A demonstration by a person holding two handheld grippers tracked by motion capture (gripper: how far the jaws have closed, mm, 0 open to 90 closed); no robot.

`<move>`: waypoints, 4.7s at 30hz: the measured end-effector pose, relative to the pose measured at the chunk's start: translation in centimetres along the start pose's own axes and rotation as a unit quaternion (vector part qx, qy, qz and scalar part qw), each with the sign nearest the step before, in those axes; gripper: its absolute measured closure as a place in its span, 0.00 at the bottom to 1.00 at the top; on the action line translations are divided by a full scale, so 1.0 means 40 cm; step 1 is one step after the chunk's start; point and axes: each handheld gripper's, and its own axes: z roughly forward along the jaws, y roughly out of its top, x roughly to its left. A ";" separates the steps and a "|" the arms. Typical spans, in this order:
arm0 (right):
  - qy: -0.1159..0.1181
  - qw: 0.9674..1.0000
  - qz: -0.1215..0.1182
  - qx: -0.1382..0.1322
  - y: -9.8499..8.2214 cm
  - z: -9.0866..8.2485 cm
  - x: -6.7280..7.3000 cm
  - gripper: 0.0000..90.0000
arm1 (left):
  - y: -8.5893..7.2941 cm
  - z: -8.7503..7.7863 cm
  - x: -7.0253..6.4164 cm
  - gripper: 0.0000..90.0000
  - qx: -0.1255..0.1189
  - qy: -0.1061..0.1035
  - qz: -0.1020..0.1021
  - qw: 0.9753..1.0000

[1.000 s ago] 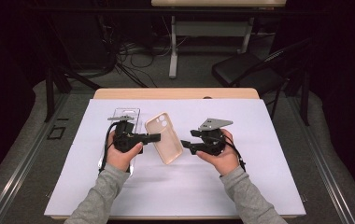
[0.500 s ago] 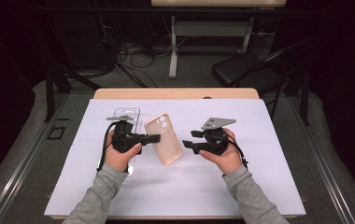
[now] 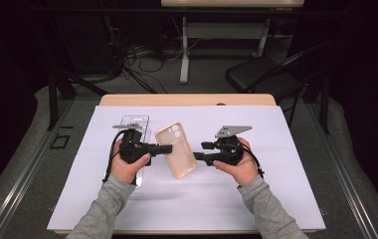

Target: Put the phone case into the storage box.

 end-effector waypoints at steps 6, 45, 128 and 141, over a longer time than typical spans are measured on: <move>0.023 1.000 0.000 0.007 -0.001 0.005 0.003 0.54 | 0.000 0.001 -0.002 0.89 0.002 -0.017 0.000 1.000; 0.066 0.997 0.009 0.038 -0.012 0.025 0.009 0.84 | -0.004 0.013 -0.013 0.89 0.012 -0.031 0.016 0.999; 0.067 0.997 0.005 0.023 -0.021 0.020 -0.013 0.93 | -0.005 0.012 0.007 0.76 -0.005 0.003 0.012 1.000; 0.037 0.999 0.012 0.028 -0.029 0.019 -0.029 0.93 | -0.007 0.017 0.019 0.62 -0.016 0.037 0.017 0.999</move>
